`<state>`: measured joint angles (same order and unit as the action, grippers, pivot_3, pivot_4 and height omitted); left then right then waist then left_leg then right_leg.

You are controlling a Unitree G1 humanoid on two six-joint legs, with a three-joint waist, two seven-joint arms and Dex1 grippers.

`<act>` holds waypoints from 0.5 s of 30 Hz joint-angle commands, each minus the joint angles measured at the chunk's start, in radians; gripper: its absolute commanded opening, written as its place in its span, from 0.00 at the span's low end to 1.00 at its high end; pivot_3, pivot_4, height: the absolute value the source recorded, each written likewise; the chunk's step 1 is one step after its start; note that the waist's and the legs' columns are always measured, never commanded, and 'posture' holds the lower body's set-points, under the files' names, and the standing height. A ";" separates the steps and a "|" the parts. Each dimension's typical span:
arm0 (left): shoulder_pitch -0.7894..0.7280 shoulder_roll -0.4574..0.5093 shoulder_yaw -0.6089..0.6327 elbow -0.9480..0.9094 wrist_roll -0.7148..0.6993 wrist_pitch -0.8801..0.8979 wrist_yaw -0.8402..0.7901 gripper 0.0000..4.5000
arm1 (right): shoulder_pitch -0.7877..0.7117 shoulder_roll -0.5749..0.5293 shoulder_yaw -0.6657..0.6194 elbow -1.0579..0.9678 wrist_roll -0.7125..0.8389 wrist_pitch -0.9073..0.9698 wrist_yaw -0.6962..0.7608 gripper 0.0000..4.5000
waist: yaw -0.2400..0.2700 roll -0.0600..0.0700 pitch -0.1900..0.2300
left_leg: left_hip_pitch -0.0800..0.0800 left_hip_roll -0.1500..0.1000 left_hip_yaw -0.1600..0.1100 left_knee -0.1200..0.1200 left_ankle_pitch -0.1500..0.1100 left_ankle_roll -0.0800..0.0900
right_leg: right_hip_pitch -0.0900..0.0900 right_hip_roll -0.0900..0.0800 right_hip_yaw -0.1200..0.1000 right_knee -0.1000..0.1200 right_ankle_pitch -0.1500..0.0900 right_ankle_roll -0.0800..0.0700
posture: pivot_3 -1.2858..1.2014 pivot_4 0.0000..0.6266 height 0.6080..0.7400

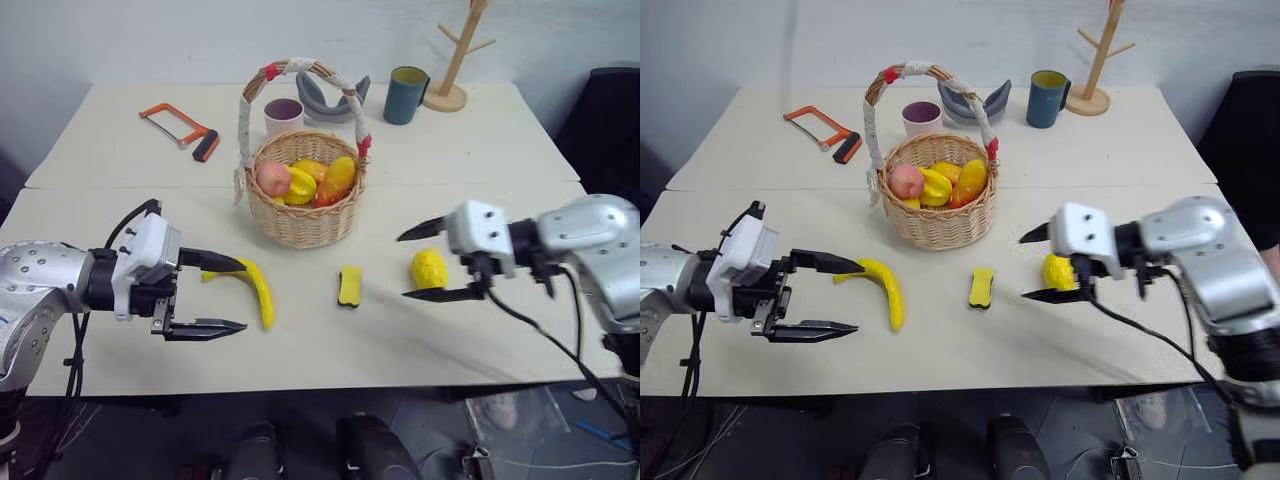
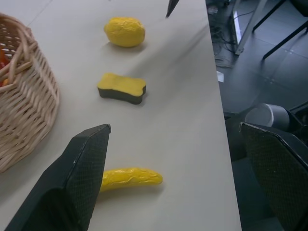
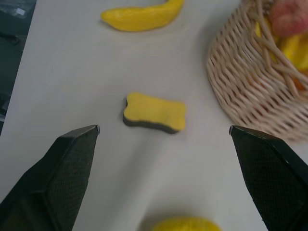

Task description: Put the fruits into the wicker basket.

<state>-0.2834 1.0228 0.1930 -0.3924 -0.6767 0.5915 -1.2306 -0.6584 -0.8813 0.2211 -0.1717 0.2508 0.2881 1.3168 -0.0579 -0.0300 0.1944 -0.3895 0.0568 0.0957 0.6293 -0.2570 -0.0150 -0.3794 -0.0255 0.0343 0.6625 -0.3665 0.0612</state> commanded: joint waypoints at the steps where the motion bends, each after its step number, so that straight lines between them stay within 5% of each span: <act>1: -0.031 -0.009 -0.024 -0.039 -0.009 -0.005 0.006 1.00 | -0.042 0.039 0.088 0.120 -0.162 -0.237 -0.004 0.99 | 0.001 0.000 0.000 | -0.001 0.000 0.000 0.000 0.000 0.000 | 0.000 0.000 0.000 0.000 0.000 0.000 | 0.52 0.24 1.00; 13: -0.041 -0.022 -0.011 -0.087 -0.028 0.016 0.066 1.00 | -0.280 0.285 0.260 0.620 -0.411 -0.742 -0.030 0.99 | -0.005 0.000 0.000 | 0.001 0.001 0.002 0.007 0.000 -0.001 | 0.000 0.001 0.001 0.005 0.000 0.000 | 0.52 0.24 1.00; 15: -0.036 -0.024 -0.007 -0.095 -0.025 0.014 0.078 1.00 | -0.301 0.302 0.274 0.679 -0.443 -0.806 -0.033 0.90 | -0.006 0.000 0.000 | 0.001 0.001 0.002 0.008 0.000 -0.001 | 0.000 0.001 0.001 0.007 0.000 0.000 | 0.52 0.24 1.00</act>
<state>-0.3219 1.0008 0.1572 -0.4592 -0.6828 0.6102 -1.1643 -0.9332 -0.5787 0.4945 0.4824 -0.1747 -0.4583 1.2925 -0.0640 -0.0303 0.1946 -0.3883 0.0579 0.0981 0.6373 -0.2564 -0.0160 -0.3790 -0.0249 0.0352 0.6701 -0.3665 0.0614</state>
